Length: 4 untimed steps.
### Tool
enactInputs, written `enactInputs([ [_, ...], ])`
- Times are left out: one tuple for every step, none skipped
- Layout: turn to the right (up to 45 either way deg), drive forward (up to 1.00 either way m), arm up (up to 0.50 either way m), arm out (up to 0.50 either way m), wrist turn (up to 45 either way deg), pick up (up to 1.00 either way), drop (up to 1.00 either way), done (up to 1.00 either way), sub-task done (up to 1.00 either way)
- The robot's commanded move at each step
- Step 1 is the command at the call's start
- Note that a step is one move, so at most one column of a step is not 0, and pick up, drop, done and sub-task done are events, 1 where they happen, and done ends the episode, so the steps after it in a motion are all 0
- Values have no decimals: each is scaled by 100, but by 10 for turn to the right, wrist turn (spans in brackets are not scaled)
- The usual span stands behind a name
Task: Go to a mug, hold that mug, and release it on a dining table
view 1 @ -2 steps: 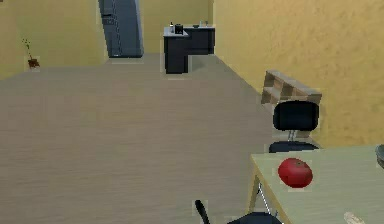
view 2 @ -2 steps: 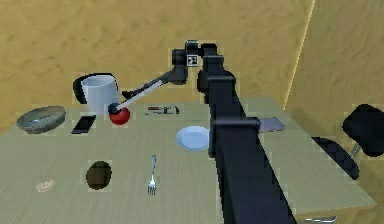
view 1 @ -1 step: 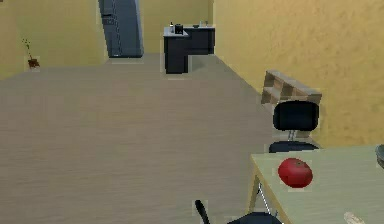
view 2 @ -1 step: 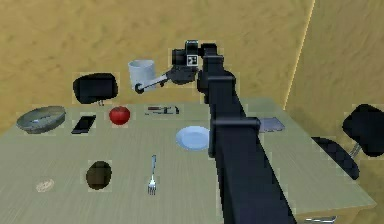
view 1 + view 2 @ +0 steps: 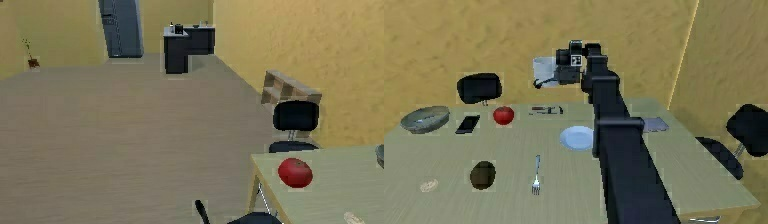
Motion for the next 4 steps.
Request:
enactInputs([
  [0,0,-4,0,0,0,0,0,0],
  [0,0,-32,0,0,0,0,0,0],
  [0,0,0,0,0,0,100,0,0],
  [0,0,4,0,0,0,0,0,0],
])
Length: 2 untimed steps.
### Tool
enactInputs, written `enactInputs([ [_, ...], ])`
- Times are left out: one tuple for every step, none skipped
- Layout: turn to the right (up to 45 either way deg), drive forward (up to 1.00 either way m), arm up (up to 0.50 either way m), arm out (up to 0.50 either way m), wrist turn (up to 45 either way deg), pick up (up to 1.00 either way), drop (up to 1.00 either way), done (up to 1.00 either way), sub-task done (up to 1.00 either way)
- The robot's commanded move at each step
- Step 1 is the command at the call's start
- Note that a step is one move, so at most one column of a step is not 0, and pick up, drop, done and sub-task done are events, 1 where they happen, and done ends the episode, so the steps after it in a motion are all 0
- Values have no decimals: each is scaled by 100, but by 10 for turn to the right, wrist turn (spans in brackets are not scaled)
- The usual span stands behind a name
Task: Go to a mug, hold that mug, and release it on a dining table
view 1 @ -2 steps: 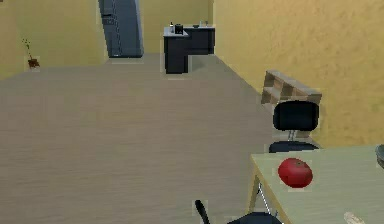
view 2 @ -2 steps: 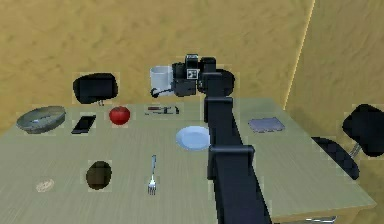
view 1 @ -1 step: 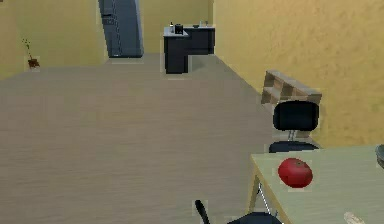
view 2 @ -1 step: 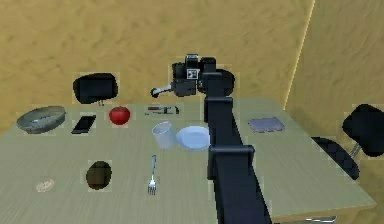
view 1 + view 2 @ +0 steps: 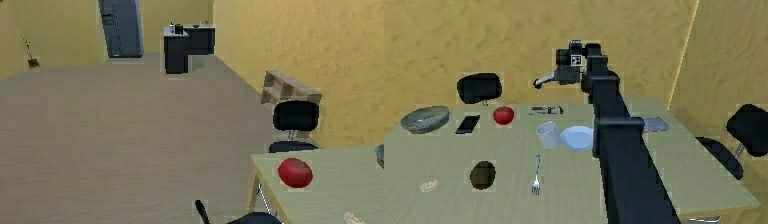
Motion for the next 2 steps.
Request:
enactInputs([
  [0,0,0,-8,0,0,0,0,0],
  [0,0,0,0,0,0,0,100,0],
])
